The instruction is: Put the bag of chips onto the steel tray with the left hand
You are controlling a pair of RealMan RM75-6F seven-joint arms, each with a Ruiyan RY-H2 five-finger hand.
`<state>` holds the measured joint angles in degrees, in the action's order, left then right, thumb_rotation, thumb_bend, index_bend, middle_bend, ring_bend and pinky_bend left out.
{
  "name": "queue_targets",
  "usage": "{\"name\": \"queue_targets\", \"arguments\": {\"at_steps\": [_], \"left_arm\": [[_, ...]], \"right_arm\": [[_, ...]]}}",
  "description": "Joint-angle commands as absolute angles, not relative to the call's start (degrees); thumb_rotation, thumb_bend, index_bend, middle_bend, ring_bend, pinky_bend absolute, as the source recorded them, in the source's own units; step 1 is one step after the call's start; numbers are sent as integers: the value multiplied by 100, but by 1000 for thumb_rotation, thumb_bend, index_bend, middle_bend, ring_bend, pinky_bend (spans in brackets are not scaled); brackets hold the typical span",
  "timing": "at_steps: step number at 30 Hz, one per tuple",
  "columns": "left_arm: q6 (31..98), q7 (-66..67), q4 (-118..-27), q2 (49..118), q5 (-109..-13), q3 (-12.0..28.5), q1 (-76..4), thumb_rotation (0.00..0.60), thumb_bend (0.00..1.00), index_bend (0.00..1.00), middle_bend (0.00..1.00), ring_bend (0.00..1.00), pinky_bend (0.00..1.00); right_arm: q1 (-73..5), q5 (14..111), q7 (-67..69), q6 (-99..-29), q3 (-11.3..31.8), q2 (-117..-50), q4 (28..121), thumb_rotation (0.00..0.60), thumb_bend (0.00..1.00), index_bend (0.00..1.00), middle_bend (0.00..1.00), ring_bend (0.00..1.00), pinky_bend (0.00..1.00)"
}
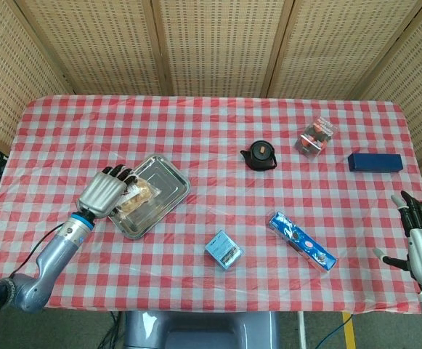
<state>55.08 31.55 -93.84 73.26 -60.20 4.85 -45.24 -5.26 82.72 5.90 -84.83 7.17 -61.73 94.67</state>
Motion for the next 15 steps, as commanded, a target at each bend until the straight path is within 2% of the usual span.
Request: {"name": "queue_targets", "arguments": {"at_steps": [1, 3, 6, 9, 11, 15], "left_arm": [[5448, 3168, -9233, 7400, -5874, 549, -4577, 600, 321, 344, 97, 97, 189], [5429, 3216, -9130, 7458, -5729, 585, -4608, 600, 271, 261, 30, 37, 121], [5437, 3367, -9033, 7531, -5507, 611, -4649, 600, 197, 137, 0, 0, 15], [5509, 3420, -9014, 7586, -5404, 639, -4651, 600, 140, 40, 0, 0, 0], [5555, 3433, -9020, 7600, -5359, 655, -4646, 600, 124, 6, 0, 0, 0], [5606, 3380, -9052, 7585, -5362, 662, -4615, 600, 123, 0, 0, 0, 0]], "right_arm": [[-529, 8277, 591, -8474, 711, -6171, 9470, 600, 73, 0, 0, 0, 0], [-526, 8285, 602, -8478, 706, -6167, 9474, 600, 73, 0, 0, 0, 0], [-524, 8302, 613, -8487, 703, -6163, 9478, 600, 72, 0, 0, 0, 0], [-528, 8303, 611, -8479, 700, -6164, 9471, 600, 72, 0, 0, 0, 0], [-529, 8306, 609, -8471, 694, -6168, 9470, 600, 72, 0, 0, 0, 0], [-534, 8316, 591, -8462, 685, -6172, 9472, 600, 73, 0, 0, 0, 0]]}}
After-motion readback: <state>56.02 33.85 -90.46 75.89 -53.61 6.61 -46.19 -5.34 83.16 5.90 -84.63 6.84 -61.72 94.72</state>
